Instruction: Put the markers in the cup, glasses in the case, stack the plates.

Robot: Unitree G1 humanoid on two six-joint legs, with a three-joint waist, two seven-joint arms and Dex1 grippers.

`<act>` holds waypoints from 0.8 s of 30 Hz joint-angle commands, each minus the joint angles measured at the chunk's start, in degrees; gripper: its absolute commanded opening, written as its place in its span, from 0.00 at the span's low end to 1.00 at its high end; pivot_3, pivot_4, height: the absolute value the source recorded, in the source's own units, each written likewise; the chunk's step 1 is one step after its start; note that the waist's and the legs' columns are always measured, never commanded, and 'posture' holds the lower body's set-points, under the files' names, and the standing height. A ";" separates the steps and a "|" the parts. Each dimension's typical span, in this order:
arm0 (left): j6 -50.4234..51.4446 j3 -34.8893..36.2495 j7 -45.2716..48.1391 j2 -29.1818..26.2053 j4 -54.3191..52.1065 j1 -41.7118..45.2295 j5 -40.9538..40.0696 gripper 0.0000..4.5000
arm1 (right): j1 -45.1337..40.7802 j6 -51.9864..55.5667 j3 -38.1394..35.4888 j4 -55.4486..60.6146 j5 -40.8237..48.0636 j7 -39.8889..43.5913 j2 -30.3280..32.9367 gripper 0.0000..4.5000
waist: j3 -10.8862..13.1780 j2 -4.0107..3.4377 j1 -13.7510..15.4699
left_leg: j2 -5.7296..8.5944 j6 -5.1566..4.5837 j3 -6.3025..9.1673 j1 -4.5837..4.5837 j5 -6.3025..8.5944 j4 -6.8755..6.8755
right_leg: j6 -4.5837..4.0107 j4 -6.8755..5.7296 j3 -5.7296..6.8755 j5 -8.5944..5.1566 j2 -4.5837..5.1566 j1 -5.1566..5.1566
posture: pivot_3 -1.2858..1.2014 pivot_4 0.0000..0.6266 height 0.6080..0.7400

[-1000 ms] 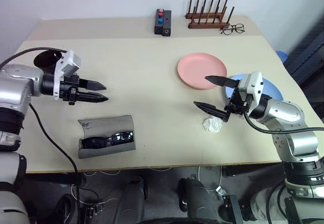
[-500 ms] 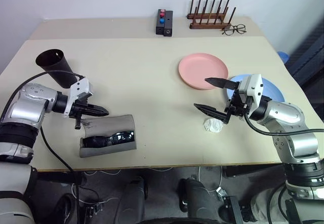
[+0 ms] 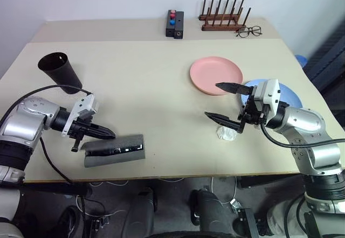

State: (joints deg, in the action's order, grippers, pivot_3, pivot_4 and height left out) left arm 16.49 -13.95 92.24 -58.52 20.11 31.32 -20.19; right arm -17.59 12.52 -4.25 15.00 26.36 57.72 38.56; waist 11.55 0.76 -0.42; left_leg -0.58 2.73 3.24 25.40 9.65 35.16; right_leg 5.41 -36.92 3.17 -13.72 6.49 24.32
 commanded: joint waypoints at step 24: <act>-6.47 7.34 0.17 4.41 12.69 11.04 -2.00 0.28 | 0.90 -0.94 -0.32 1.57 0.26 0.25 1.37 1.00 | 0.00 0.03 -0.16 | -0.01 0.00 -0.03 0.01 0.00 0.03 | 0.01 0.01 0.02 0.03 -0.01 0.00 | 0.52 0.24 1.00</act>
State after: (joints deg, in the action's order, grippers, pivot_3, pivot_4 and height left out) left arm 9.80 -8.23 91.53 -53.26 32.02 41.30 -20.94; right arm -15.92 11.97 -3.14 15.94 26.16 58.72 40.24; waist 11.55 0.79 -0.58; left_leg -0.59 2.72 3.21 25.41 9.65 35.18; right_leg 5.42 -36.93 3.19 -13.69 6.47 24.32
